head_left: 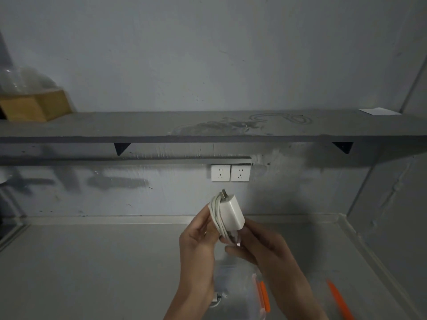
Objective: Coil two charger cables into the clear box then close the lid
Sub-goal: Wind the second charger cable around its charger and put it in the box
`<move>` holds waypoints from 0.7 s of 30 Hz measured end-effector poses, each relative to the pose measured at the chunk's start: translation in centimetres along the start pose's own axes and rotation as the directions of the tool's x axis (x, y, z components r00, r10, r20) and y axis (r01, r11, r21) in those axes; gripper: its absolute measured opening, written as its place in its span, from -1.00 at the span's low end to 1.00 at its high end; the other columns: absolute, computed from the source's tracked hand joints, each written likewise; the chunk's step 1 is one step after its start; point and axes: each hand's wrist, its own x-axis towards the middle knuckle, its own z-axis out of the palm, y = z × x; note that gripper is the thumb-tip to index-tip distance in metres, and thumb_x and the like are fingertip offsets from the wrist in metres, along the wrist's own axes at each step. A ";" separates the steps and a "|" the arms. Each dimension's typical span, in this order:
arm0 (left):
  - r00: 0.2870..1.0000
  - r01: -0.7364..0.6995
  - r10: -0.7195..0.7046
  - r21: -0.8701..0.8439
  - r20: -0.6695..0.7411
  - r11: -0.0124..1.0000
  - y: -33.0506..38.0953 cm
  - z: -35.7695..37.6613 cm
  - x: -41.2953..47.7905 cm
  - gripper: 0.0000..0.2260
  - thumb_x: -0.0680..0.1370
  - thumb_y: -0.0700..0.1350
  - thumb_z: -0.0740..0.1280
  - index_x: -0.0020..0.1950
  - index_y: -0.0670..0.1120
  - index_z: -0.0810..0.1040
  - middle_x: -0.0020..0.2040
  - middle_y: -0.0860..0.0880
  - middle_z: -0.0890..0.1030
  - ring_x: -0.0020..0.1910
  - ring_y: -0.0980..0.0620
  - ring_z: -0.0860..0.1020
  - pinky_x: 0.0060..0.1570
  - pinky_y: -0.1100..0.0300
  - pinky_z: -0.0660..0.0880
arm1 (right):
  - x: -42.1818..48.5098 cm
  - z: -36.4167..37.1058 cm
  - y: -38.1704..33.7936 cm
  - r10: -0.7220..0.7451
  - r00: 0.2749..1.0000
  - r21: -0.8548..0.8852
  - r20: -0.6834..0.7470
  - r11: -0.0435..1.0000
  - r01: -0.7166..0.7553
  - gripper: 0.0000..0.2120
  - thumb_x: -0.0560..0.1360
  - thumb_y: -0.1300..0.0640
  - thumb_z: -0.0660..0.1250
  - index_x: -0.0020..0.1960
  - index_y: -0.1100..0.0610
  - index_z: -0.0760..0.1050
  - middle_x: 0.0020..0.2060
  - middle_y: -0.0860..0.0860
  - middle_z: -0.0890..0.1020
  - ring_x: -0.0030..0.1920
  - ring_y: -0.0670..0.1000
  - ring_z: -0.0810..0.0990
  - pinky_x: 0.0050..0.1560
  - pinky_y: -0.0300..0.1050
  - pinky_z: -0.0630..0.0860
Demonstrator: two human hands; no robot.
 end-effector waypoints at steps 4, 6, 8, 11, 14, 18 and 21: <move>0.996 -0.058 0.047 0.153 0.071 0.987 -0.4 0.0 -0.5 -0.68 0.54 -0.26 0.33 0.20 0.07 0.63 0.12 0.12 0.69 0.17 0.20 0.60 0.08 0.34 0.52 | -0.6 -0.5 1.4 -0.026 0.999 0.108 -0.040 0.994 0.030 -0.76 0.52 0.22 0.33 0.17 0.11 0.63 0.02 0.20 0.69 0.12 0.06 0.64 0.10 -0.20 0.56; 0.992 -0.075 0.052 0.215 0.113 0.974 -0.6 0.0 -0.3 -0.68 0.56 -0.25 0.31 0.20 0.09 0.62 0.14 0.13 0.68 0.18 0.19 0.59 0.12 0.28 0.49 | -0.7 -0.4 2.1 -0.039 0.994 0.146 -0.100 0.988 0.053 -0.75 0.46 0.22 0.38 0.13 0.11 0.65 -0.04 0.12 0.72 0.07 0.04 0.64 0.05 -0.22 0.57; 0.992 -0.087 0.062 0.238 0.109 0.967 -0.7 -0.2 -0.1 -0.69 0.57 -0.26 0.29 0.13 0.11 0.65 0.17 0.12 0.64 0.18 0.14 0.59 0.14 0.20 0.50 | -0.9 -0.1 2.4 -0.079 0.985 0.133 -0.155 0.986 0.100 -0.72 0.49 0.30 0.34 0.17 0.15 0.62 0.00 0.12 0.73 0.10 0.05 0.66 0.04 -0.21 0.58; 0.990 -0.043 0.019 0.169 0.142 0.985 -0.7 -0.5 0.0 -0.72 0.60 -0.24 0.23 0.13 0.02 0.66 0.18 0.03 0.63 0.21 0.04 0.59 0.23 0.09 0.51 | -1.1 0.2 2.6 -0.141 0.958 0.053 -0.249 0.986 0.158 -0.68 0.51 0.37 0.30 0.21 0.16 0.60 0.02 0.06 0.73 0.11 0.02 0.67 0.08 -0.15 0.59; 0.976 0.092 -0.083 -0.037 0.200 0.995 -0.8 -0.3 -0.4 -0.54 0.51 0.19 0.31 0.34 0.01 0.50 0.25 -0.05 0.62 0.25 0.04 0.58 0.34 0.05 0.44 | -1.0 0.7 3.6 -0.246 0.892 -0.253 -0.378 0.955 0.156 -0.61 0.50 0.34 0.36 0.21 -0.06 0.59 -0.02 -0.25 0.71 0.04 -0.30 0.63 0.10 -0.35 0.52; 0.995 0.103 -0.103 -0.033 0.010 0.994 -1.8 0.2 -0.5 -0.26 0.23 0.46 0.36 0.32 0.15 0.45 0.24 -0.03 0.61 0.22 0.01 0.59 0.33 -0.04 0.42 | -1.4 2.0 4.2 -0.524 0.765 -0.684 -0.375 0.713 0.153 -0.59 0.41 0.24 0.40 0.20 -0.07 0.58 0.14 -0.42 0.48 -0.14 -0.65 0.41 -0.17 -0.69 0.32; 0.995 0.014 -0.004 0.099 -0.105 0.995 -2.0 -0.2 -0.4 -0.56 0.47 0.35 0.21 0.07 0.04 0.54 -0.04 -0.05 0.63 -0.07 0.09 0.60 0.04 0.14 0.52 | -1.9 2.0 4.0 -0.502 0.824 -0.695 -0.261 0.690 0.200 -0.64 0.39 0.04 0.42 0.17 -0.21 0.58 0.05 -0.32 0.58 -0.21 -0.55 0.50 -0.23 -0.59 0.42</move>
